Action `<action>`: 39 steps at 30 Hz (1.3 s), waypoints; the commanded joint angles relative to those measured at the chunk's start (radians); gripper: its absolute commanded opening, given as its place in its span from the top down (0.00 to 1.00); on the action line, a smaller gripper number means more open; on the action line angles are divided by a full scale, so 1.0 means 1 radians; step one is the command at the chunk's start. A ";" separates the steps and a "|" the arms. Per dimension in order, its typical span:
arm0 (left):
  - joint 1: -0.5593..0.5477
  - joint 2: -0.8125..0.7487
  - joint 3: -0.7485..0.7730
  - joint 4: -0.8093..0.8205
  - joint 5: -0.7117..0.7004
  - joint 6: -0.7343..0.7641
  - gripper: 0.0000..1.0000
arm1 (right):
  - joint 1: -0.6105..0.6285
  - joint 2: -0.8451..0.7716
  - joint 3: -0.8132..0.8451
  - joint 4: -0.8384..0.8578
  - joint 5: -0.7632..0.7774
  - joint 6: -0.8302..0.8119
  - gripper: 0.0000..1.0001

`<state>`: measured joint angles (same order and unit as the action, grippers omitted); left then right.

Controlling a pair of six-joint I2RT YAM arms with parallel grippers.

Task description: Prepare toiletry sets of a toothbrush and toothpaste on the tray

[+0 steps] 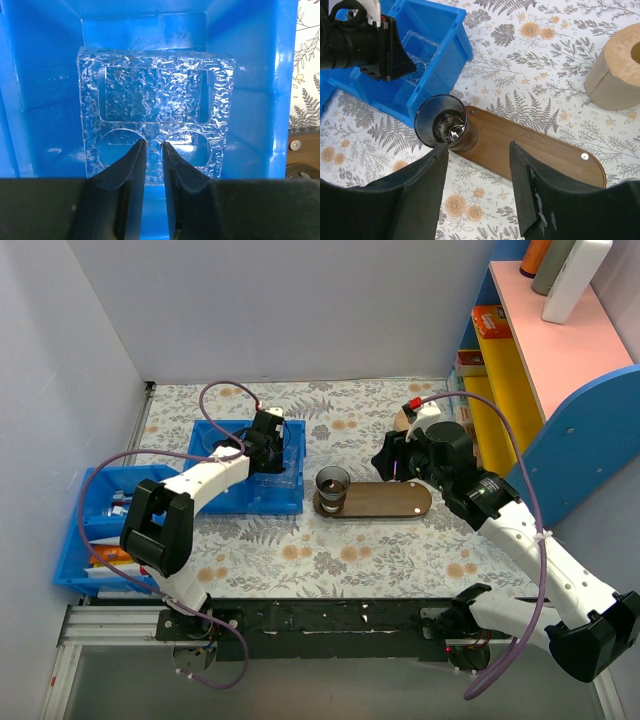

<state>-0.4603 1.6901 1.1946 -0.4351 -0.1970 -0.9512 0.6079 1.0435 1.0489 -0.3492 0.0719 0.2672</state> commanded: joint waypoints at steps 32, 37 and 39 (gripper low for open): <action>0.000 -0.187 0.089 -0.062 -0.085 -0.087 1.00 | -0.007 -0.056 -0.016 -0.010 0.052 0.013 0.41; 0.000 -0.213 0.121 -0.093 -0.073 -0.084 1.00 | -0.005 -0.062 -0.018 -0.011 0.054 0.012 0.41; 0.000 -0.230 0.134 -0.099 -0.068 -0.084 1.00 | -0.005 -0.063 -0.018 -0.011 0.055 0.013 0.41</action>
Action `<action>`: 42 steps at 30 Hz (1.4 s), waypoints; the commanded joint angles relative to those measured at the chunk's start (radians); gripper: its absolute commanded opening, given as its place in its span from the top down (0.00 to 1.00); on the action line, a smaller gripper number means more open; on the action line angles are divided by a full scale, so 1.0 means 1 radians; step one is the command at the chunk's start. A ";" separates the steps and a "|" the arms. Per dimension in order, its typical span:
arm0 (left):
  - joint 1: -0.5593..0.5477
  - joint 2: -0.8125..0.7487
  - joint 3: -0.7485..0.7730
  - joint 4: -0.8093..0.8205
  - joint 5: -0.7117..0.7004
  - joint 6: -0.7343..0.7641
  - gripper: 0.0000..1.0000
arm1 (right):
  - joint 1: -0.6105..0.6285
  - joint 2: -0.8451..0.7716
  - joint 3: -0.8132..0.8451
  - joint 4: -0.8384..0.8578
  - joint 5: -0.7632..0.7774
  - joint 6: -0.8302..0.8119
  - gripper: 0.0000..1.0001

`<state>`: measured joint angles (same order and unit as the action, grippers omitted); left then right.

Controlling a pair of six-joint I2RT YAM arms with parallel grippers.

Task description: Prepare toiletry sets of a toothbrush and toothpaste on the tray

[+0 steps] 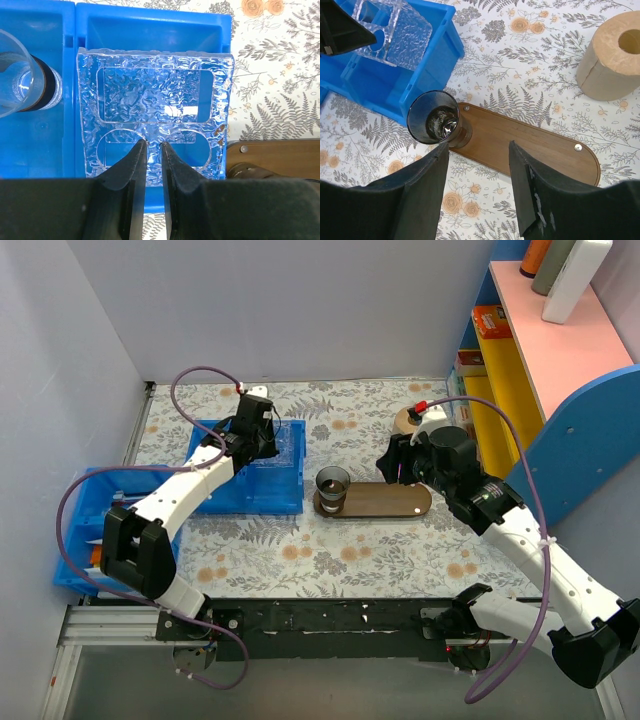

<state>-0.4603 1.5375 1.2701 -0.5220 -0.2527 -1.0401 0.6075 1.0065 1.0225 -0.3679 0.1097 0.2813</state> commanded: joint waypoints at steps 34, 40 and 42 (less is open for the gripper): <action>-0.330 0.116 0.549 -0.165 0.078 -0.121 1.00 | -0.183 -0.045 0.082 0.219 -0.421 0.194 0.43; -0.354 0.118 0.528 -0.151 0.075 -0.144 1.00 | -0.190 -0.028 0.054 0.244 -0.421 0.243 0.49; -0.360 0.113 0.519 -0.145 0.075 -0.149 1.00 | -0.192 -0.017 0.045 0.257 -0.436 0.257 0.50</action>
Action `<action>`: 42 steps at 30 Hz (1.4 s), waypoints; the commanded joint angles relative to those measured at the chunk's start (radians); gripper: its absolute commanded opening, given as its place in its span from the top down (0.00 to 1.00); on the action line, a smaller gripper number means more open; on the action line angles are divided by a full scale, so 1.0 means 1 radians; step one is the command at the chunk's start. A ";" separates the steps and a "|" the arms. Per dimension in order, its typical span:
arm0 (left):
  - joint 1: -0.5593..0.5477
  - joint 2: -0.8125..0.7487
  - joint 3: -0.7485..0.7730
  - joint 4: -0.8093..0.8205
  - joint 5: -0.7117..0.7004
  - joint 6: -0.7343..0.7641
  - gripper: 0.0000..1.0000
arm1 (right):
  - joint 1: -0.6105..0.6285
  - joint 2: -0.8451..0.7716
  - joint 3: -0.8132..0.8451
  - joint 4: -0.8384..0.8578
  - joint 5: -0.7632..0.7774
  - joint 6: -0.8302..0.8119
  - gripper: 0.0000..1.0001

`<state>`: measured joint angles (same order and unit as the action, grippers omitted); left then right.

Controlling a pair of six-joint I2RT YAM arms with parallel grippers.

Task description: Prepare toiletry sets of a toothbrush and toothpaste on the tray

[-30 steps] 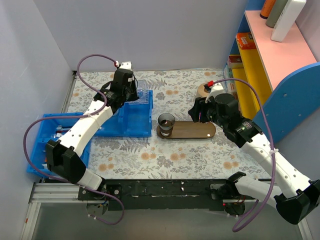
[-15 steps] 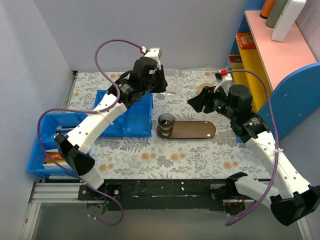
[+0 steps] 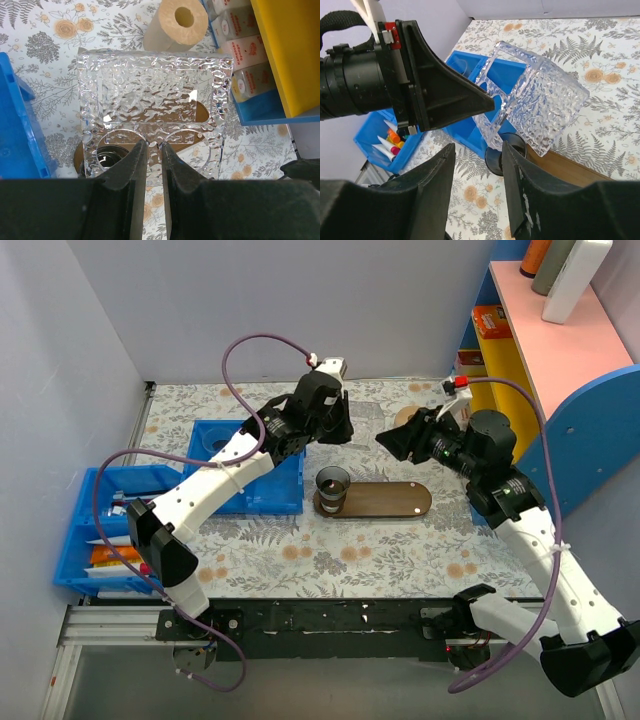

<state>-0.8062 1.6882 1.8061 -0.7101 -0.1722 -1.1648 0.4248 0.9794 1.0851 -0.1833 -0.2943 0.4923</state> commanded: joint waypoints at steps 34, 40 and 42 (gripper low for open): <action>-0.048 -0.036 -0.033 0.047 -0.019 -0.007 1.00 | -0.026 0.130 -0.094 0.228 -0.126 0.130 0.66; -0.051 -0.041 -0.048 0.066 -0.010 -0.007 1.00 | -0.027 0.137 -0.126 0.254 -0.129 0.155 0.81; -0.053 -0.041 -0.053 0.067 -0.009 -0.007 1.00 | -0.026 0.137 -0.137 0.260 -0.128 0.161 0.85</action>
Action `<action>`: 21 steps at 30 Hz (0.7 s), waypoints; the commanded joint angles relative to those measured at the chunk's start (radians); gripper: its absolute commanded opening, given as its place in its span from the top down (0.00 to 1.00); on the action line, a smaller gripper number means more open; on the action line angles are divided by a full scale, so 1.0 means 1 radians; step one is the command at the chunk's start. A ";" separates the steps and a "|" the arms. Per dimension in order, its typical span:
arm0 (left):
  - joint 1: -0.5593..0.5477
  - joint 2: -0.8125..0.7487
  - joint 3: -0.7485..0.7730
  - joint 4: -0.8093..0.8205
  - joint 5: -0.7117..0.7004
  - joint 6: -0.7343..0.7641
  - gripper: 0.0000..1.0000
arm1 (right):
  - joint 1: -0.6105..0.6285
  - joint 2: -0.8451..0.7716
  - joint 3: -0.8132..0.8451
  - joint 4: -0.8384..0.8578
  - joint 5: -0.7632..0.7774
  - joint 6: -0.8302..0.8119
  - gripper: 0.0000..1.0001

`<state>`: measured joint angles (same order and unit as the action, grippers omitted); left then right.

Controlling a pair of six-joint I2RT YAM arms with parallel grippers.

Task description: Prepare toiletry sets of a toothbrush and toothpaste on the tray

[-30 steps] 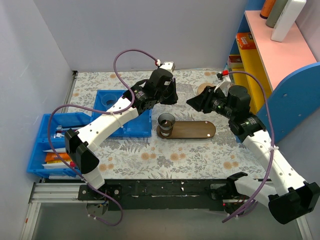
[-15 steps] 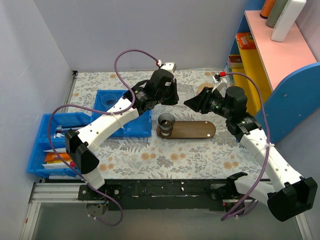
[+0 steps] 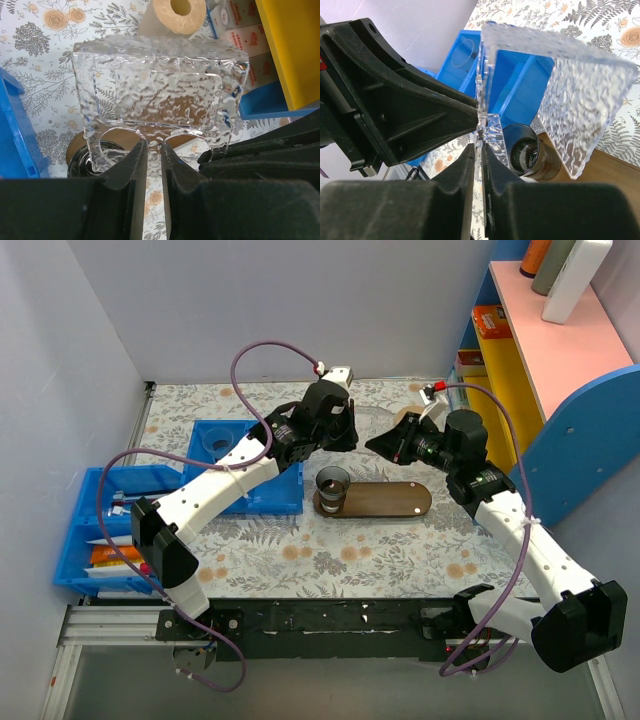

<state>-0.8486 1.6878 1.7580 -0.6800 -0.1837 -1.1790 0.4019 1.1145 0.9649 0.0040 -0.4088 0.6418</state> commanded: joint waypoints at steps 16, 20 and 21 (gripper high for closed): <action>-0.012 -0.141 -0.087 0.140 0.059 0.100 0.26 | -0.081 -0.064 -0.048 0.080 -0.019 0.061 0.99; -0.012 -0.201 -0.153 0.189 0.076 0.133 0.02 | -0.144 -0.079 -0.051 0.059 -0.071 0.058 0.99; -0.010 -0.212 -0.161 0.207 0.079 0.137 0.02 | -0.167 -0.082 -0.055 0.056 -0.096 0.056 0.99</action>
<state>-0.8551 1.5818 1.6375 -0.5465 -0.1299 -1.0916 0.2924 1.0756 0.9066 0.0174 -0.4271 0.6971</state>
